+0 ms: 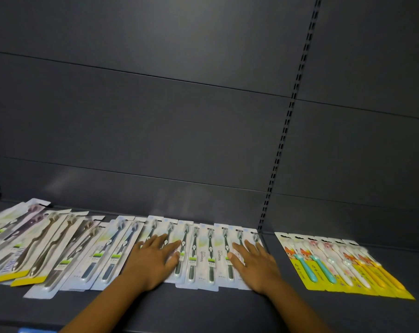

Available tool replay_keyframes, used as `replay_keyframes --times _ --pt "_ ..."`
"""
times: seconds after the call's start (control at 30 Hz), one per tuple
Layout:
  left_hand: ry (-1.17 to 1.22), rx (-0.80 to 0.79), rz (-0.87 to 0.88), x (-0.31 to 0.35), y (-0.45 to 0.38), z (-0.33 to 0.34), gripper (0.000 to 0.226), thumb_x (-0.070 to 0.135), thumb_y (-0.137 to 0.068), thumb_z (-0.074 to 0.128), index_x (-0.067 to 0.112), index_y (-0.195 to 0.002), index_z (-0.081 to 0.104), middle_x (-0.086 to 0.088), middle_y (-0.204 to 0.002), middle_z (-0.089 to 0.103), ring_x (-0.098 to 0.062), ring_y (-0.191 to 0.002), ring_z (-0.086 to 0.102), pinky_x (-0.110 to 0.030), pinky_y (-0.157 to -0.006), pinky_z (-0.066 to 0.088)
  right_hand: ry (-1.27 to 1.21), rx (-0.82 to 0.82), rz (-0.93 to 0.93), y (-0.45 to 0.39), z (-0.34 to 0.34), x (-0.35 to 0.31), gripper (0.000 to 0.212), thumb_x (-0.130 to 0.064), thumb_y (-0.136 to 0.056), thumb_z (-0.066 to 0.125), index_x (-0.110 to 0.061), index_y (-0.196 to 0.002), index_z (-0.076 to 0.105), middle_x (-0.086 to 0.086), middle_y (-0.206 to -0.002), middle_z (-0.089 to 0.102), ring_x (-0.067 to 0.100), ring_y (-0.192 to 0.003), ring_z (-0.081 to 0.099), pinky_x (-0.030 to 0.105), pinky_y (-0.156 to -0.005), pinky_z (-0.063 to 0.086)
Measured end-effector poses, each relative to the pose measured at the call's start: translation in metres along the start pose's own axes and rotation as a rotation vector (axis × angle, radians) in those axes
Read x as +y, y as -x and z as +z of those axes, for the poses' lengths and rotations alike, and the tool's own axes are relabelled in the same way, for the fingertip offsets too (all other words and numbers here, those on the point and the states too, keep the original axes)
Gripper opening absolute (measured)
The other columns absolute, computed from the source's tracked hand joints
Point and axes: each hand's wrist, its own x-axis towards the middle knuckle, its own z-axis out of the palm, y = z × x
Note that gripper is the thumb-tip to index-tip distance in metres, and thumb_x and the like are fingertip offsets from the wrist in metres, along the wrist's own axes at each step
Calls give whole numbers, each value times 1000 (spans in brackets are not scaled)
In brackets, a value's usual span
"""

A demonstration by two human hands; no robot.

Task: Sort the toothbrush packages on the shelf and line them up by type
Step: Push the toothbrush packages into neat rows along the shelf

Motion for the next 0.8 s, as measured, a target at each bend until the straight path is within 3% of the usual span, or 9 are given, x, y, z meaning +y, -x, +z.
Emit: replay_keyframes --times 0.1,0.2,0.37,0.47,0.6,0.8 --pt "-6 -11 4 -1 2 -1 79 70 -75 -6 50 -149 16 6 -162 16 -19 -150 12 -47 -120 12 -18 -46 3 1 -4 -1 81 -82 -78 2 -48 -151 11 -7 -164 3 21 -151 -4 49 -120 1" --pt "-3 -44 -1 -2 5 -4 70 69 -84 2 49 -150 14 4 -163 12 -20 -151 7 -48 -121 7 -40 0 -4 4 -7 -3 65 -73 -91 16 -48 -151 13 -7 -164 1 21 -151 -6 54 -118 -5" --pt "-4 43 132 11 11 -14 60 61 -93 16 45 -151 12 5 -164 5 -15 -151 -1 -39 -121 -3 -75 72 -156 8 -6 -23 81 -82 -75 6 -50 -150 15 -10 -164 2 15 -151 -5 47 -120 -3" --pt "56 4 269 20 12 -13 59 66 -94 16 48 -150 12 15 -162 7 -8 -150 3 -30 -118 1 -100 4 -198 5 0 -37 66 -78 -87 19 -53 -148 17 -11 -164 2 16 -151 -4 46 -121 -3" --pt "55 -37 288 13 12 -12 54 58 -98 27 48 -150 18 21 -160 14 -5 -147 12 -25 -117 6 -75 -46 -195 3 6 -39 76 -82 -77 9 -54 -147 15 -11 -163 6 16 -151 1 45 -121 -1" --pt "56 -47 277 0 7 -15 53 54 -96 34 46 -147 27 22 -157 20 -5 -144 20 -27 -116 18 -78 -55 -202 -1 5 -34 76 -82 -77 11 -53 -147 18 -13 -163 9 16 -151 5 45 -121 1"
